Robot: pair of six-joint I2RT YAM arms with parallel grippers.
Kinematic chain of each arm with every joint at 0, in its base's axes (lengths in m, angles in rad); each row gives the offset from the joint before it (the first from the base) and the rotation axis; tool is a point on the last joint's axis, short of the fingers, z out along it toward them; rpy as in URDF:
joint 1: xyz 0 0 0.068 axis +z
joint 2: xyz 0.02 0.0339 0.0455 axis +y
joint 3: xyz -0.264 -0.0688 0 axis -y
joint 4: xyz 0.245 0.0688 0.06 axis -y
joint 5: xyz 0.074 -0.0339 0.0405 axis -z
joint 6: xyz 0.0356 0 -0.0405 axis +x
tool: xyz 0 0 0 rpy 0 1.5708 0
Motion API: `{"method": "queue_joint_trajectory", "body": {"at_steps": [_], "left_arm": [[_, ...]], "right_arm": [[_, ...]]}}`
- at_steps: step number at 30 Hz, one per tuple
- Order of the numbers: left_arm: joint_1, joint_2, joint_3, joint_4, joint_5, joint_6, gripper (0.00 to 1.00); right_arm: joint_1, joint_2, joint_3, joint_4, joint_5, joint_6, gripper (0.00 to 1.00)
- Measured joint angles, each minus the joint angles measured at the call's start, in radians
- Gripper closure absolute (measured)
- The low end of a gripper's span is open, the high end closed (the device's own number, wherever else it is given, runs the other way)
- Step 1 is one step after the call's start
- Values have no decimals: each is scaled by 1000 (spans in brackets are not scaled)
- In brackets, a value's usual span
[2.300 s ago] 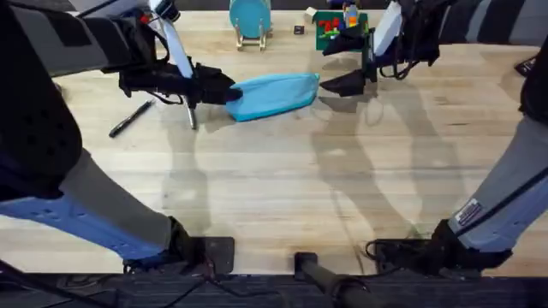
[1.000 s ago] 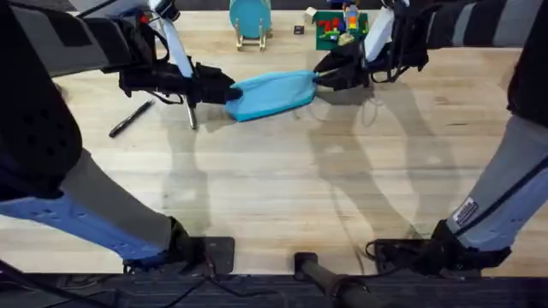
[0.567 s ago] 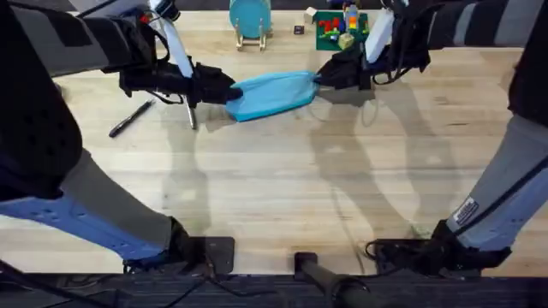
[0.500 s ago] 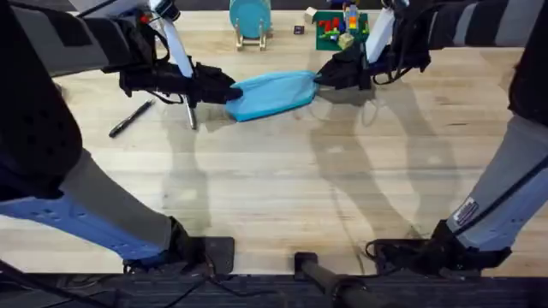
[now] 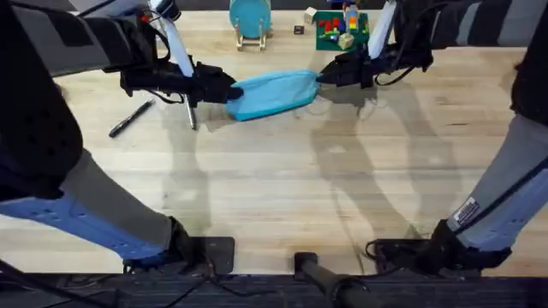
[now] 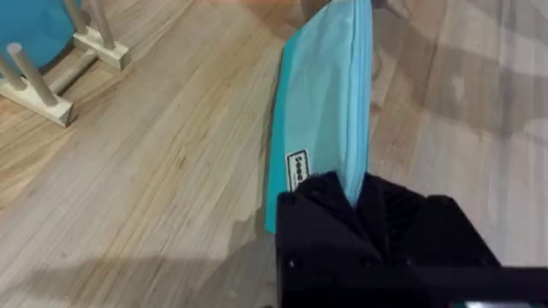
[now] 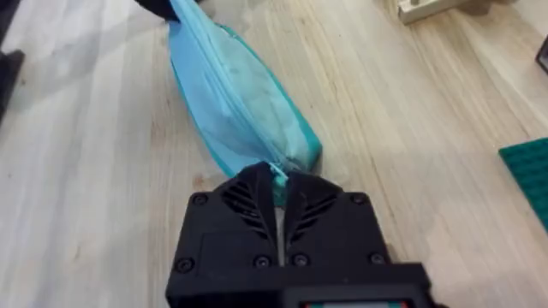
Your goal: Unzip the bag, pick up the pens from the table one at a time and place them inside, then zip the bag closed.
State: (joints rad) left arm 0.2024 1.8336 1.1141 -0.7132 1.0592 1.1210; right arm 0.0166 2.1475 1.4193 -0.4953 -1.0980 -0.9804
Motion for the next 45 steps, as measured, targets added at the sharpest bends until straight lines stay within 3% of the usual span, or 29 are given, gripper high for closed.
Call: {"method": "queue_joint_trajectory", "body": {"at_steps": [9, 25, 45], "left_arm": [[-10, 0, 0, 4, 3, 0, 957], [-8, 0, 0, 4, -1, -1, 957], [10, 0, 0, 3, -10, -3, 957]], "right_arm": [[0, -53, 0, -24, 81, 110, 970], [40, -98, 8, -45, 163, 136, 970], [68, -98, 249, -395, 171, 139, 970]]}}
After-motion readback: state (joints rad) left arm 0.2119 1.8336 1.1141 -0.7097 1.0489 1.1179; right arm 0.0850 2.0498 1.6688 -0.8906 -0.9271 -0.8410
